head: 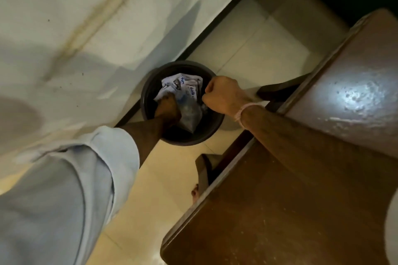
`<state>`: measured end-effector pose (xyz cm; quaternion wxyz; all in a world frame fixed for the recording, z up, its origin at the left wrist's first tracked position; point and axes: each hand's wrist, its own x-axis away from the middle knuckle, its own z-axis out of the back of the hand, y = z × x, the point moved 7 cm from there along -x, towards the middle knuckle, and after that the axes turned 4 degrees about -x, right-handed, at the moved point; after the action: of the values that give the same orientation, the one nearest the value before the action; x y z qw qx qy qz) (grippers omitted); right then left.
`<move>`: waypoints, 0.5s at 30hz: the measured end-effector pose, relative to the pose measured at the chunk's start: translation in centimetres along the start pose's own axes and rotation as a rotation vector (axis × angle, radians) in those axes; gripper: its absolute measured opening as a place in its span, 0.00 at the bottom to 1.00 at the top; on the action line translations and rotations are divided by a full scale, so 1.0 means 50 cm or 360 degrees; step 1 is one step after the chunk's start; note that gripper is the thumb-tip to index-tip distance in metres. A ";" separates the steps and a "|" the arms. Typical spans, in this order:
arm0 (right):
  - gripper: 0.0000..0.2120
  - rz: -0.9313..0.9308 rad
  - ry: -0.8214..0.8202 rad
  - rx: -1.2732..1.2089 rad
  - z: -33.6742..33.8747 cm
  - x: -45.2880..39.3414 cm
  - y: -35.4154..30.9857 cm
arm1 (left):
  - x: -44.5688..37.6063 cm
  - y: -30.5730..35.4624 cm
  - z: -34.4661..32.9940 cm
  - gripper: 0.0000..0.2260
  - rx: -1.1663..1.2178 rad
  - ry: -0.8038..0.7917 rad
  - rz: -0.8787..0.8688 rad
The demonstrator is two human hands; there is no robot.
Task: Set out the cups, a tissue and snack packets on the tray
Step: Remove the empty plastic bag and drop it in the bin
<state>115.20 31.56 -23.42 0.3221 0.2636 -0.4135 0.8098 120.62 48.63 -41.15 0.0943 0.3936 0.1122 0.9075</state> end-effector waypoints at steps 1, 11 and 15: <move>0.17 0.0023 -0.0019 0.0046 -0.003 -0.001 -0.001 | -0.004 -0.001 0.014 0.32 -0.0069 0.0047 -0.0002; 0.24 0.0363 -0.0115 0.0424 0.115 0.073 -0.070 | 0.108 0.155 0.240 0.36 -0.0291 0.0041 -0.0327; 0.30 0.0370 0.0101 0.0419 0.269 0.146 -0.135 | 0.201 0.293 0.394 0.35 -0.0193 0.0125 -0.0422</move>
<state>117.58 25.53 -7.98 0.2020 0.2283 -0.3211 0.8966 127.11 39.76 -17.01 0.2324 0.3332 0.1118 0.9069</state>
